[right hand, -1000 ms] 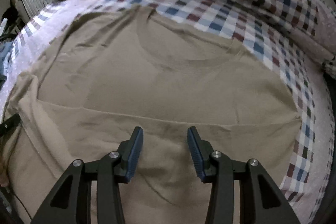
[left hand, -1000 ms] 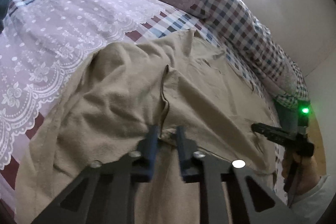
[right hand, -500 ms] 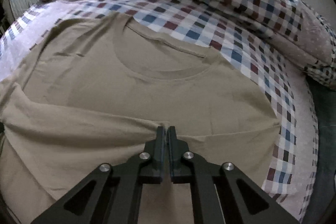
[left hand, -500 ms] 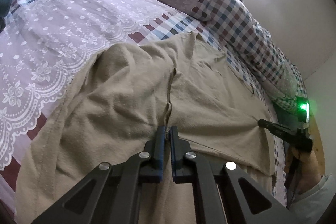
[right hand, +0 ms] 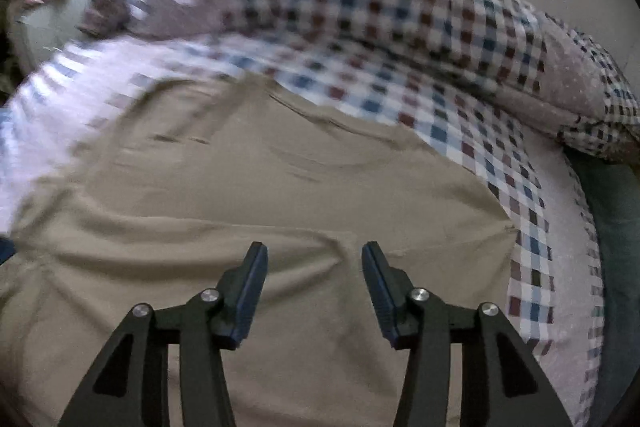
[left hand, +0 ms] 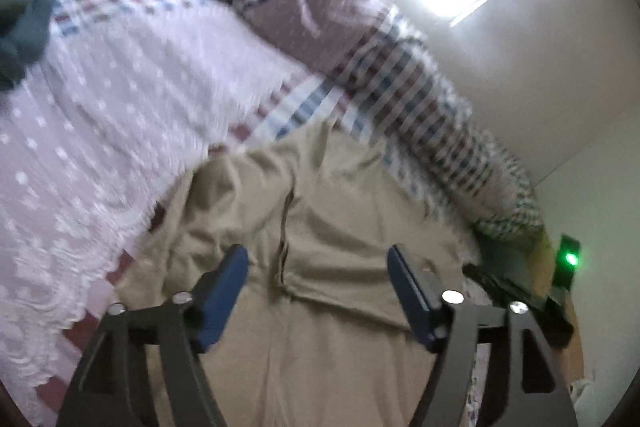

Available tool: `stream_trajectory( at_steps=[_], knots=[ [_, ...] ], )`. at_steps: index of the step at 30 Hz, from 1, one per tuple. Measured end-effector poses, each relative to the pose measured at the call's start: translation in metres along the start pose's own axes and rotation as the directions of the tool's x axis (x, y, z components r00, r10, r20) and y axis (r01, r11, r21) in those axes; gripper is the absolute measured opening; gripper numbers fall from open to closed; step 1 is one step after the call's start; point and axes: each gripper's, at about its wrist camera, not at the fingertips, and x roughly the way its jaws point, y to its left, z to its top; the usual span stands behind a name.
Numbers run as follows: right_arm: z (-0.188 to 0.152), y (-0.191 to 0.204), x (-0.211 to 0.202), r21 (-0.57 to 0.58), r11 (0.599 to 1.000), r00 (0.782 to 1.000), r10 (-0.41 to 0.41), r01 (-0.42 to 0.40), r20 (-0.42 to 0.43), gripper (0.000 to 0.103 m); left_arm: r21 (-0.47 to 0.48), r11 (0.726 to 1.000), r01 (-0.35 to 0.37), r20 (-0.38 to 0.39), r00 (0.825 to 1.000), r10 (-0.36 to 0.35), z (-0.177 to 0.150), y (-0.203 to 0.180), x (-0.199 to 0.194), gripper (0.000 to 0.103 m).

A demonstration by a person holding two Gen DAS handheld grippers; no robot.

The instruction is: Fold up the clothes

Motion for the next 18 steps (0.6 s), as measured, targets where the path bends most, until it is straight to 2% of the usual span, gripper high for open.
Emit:
stream_trajectory(
  at_steps=[5,7,11,13,18],
  knots=[
    [-0.022,0.014,-0.105,0.058,0.993,0.986,0.094,-0.103,0.141,0.060,0.130,0.990,0.049,0.103,0.993,-0.062,0.001,-0.027,-0.062,0.079],
    [-0.035,0.009,-0.157,0.096,0.986,0.971,0.111,-0.134,0.210,0.066,0.182,0.981,0.064,0.142,0.986,-0.090,0.001,-0.038,-0.087,0.084],
    [-0.070,-0.005,-0.263,0.144,0.976,0.937,0.109,-0.164,0.331,0.077,0.285,0.955,0.088,0.212,0.965,-0.152,0.001,-0.059,-0.137,0.085],
    [-0.088,-0.010,-0.314,0.162,0.972,0.921,0.096,-0.168,0.378,0.079,0.307,0.946,0.107,0.234,0.955,-0.184,-0.007,-0.065,-0.167,0.085],
    [-0.134,-0.013,-0.426,0.183,0.965,0.877,0.082,-0.189,0.474,0.084,0.295,0.944,0.146,0.261,0.938,-0.227,-0.032,-0.062,-0.242,0.086]
  ],
)
